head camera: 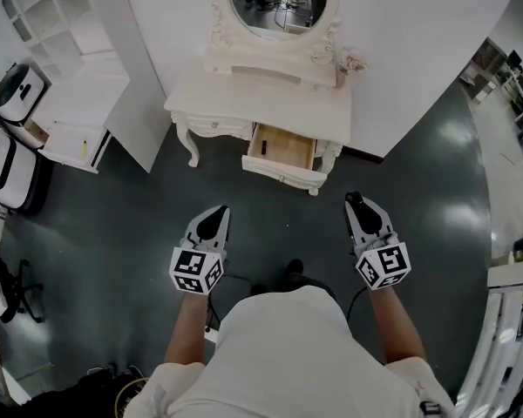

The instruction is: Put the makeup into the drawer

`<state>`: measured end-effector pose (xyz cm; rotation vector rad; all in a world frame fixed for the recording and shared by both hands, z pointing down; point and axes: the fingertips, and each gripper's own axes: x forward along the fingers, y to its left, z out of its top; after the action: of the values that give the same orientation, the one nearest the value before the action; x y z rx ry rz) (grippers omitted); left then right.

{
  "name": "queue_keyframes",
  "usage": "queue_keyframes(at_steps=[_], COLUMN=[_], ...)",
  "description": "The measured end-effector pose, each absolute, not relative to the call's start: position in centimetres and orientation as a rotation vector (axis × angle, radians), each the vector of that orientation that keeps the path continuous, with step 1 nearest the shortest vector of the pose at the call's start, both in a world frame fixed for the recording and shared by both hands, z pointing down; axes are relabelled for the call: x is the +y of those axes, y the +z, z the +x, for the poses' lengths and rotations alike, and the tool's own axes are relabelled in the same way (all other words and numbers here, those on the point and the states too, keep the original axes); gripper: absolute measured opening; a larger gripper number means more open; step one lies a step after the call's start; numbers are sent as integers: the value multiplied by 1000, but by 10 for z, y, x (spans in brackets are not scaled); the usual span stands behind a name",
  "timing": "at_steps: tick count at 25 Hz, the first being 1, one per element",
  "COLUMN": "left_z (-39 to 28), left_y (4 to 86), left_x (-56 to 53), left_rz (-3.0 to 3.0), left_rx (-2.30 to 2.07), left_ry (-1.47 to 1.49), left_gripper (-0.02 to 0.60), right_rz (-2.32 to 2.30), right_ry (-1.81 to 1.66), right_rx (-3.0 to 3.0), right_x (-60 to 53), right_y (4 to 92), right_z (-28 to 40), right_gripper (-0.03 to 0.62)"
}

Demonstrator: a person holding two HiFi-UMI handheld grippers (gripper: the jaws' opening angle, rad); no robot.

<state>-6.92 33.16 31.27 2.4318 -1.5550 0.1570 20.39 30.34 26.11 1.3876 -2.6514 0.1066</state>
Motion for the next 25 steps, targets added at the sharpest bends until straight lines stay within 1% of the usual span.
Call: queue_keyframes(at_steps=[8,25], left_z=[-57,-9], left_y=[318,332], left_x=[288,165], left_rz=[2434,2366], left_rx=[-1553,-1635], left_ry=[149,171], left_gripper=[17,17], right_rz=[1352,1170], right_ry=[104,130], right_rx=[-2673,-2765], right_x=[257,106], right_y=[272,301], right_z=[211,237], right_gripper=[81,81])
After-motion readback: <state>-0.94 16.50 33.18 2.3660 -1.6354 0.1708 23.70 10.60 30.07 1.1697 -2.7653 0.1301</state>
